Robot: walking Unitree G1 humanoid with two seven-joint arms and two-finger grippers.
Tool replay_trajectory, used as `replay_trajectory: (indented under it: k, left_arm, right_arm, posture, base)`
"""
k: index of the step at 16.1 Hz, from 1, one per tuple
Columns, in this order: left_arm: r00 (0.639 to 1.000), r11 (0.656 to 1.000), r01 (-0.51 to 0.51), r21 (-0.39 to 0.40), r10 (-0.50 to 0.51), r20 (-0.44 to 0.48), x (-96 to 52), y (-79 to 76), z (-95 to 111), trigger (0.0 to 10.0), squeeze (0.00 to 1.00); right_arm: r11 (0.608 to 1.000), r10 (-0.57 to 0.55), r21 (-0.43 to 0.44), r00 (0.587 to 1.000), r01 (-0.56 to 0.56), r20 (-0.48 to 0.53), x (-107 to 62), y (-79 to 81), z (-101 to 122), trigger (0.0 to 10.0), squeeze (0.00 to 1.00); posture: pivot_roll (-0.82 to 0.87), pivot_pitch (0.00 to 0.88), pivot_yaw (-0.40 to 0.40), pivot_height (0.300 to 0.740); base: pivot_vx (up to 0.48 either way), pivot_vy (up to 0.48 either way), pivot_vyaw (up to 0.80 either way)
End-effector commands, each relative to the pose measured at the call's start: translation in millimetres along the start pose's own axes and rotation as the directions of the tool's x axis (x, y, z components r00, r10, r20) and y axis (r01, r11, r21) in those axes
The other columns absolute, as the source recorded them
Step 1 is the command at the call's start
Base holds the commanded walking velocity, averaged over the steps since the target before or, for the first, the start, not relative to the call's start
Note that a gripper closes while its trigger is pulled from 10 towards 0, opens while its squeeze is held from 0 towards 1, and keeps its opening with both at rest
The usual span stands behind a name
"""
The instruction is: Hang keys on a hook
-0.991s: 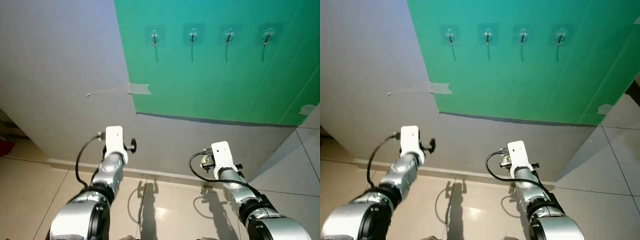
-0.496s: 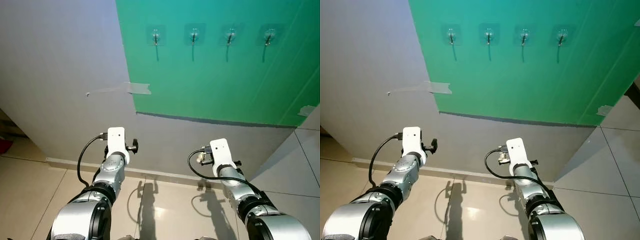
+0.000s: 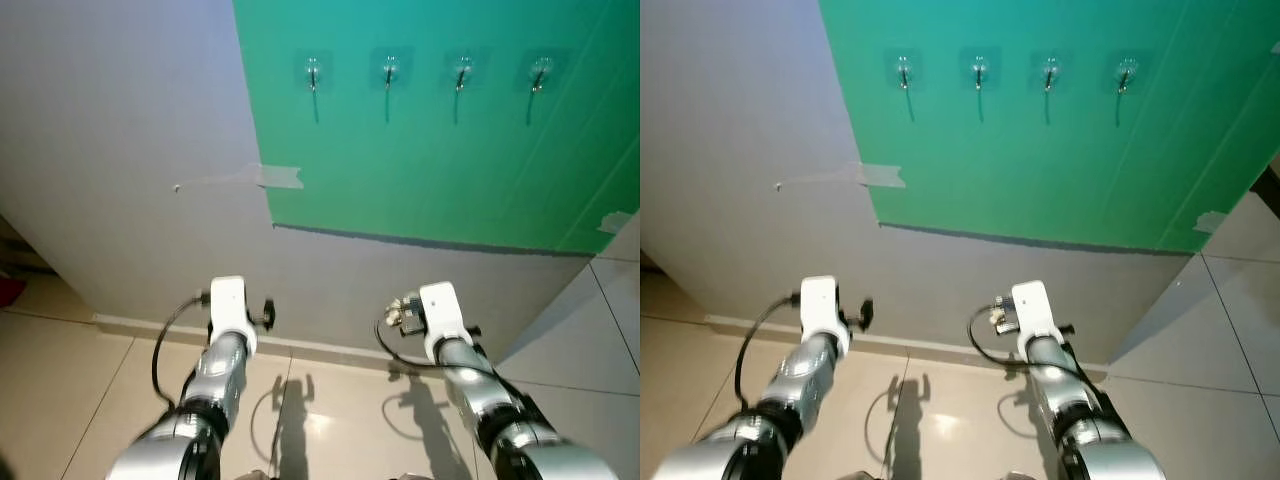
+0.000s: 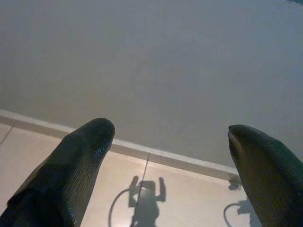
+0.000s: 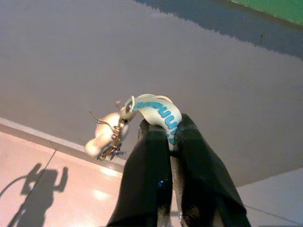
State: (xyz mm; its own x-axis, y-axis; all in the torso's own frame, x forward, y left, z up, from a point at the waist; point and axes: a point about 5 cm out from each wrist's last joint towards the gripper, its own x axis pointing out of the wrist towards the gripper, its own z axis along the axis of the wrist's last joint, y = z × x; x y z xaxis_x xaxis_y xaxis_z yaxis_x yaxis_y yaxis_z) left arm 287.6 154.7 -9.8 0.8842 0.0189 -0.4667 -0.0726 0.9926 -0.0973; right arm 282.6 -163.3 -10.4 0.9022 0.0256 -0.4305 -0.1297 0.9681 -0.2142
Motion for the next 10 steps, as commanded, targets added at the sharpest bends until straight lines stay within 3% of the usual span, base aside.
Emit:
replay_trajectory:
  k: [1,4,7,10]
  left_arm:
    - [0.998,1.0,0.003,-0.015,-0.002,0.062,1.6,3.3,11.9,10.0,0.0]
    - [0.993,0.998,0.038,-0.04,-0.033,0.11,-3.1,5.3,14.4,10.0,0.0]
    - [0.977,0.997,0.057,-0.05,-0.046,0.207,-7.2,2.7,35.3,10.0,0.0]
    - [0.978,0.996,0.061,-0.059,-0.048,0.205,-6.3,-0.1,38.0,10.0,0.0]
  right_arm:
    - [1.0,-0.003,0.015,0.999,0.002,0.04,0.0,-3.9,4.5,10.0,0.0]
    - [1.0,0.013,0.007,0.996,-0.014,0.086,-6.9,-6.3,-0.4,10.0,0.0]
    - [0.998,0.015,0.053,0.988,-0.023,0.151,-9.0,-9.4,7.9,10.0,0.0]
    - [0.998,0.037,0.041,0.985,-0.045,0.17,-7.5,-4.9,14.8,10.0,0.0]
  posture:
    - [-0.12,0.0,0.046,0.74]
    - [-0.12,0.0,0.049,0.74]
    - [-0.14,0.0,0.051,0.74]
    - [-0.15,0.0,0.048,0.74]
  base:
    - [0.0,0.0,0.0]
    - [0.0,0.0,0.0]
    - [0.0,0.0,0.0]
    - [0.0,0.0,0.0]
